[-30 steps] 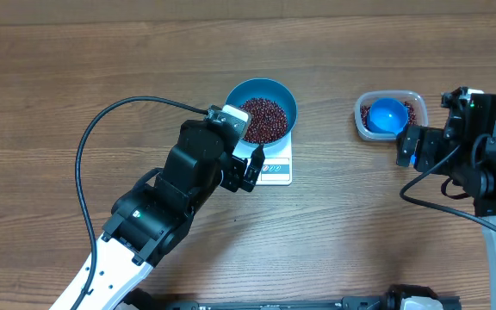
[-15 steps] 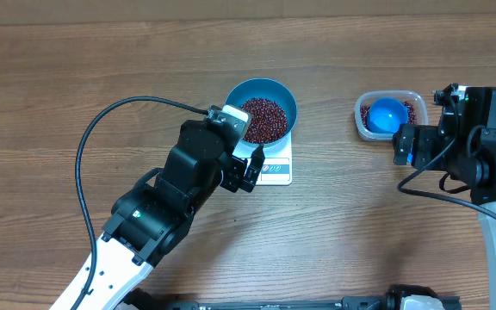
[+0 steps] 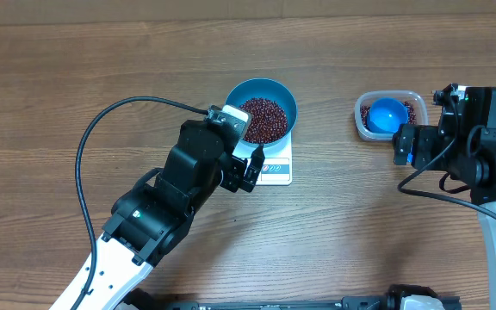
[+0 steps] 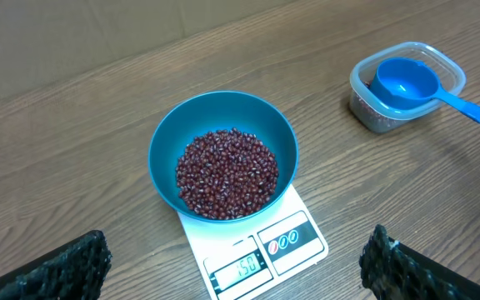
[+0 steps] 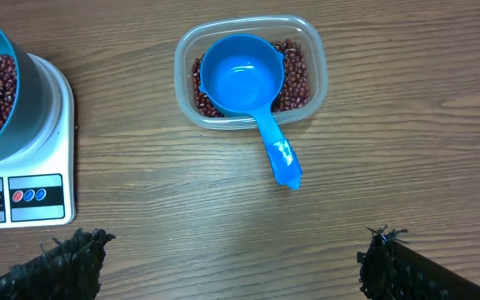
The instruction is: Scoop item into bowl and weigh 150g on scale
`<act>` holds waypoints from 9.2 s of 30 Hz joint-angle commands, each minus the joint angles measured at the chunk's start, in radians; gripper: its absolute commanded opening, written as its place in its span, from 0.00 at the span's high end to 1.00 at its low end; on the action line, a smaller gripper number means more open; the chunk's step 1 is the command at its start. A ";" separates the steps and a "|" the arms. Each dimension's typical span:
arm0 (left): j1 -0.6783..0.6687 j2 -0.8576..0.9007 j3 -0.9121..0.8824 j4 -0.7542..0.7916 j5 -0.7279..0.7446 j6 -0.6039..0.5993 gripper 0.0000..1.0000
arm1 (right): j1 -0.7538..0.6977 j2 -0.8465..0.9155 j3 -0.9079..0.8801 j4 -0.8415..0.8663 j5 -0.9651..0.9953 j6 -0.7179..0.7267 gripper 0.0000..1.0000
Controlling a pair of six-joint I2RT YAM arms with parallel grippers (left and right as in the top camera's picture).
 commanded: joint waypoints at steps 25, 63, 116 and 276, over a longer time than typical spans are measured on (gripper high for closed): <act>0.005 -0.003 -0.001 0.003 0.012 0.012 0.00 | -0.001 0.000 0.019 0.003 -0.006 -0.005 0.00; 0.005 0.499 -0.001 0.004 0.009 0.012 0.00 | -0.001 0.000 0.019 0.003 -0.006 -0.005 0.00; 0.128 0.499 0.051 0.119 0.098 -0.196 0.00 | -0.001 0.000 0.019 0.003 -0.006 -0.005 0.00; 0.672 -1.092 -1.043 0.478 0.386 0.117 0.00 | -0.001 0.000 0.019 0.003 -0.006 -0.005 0.00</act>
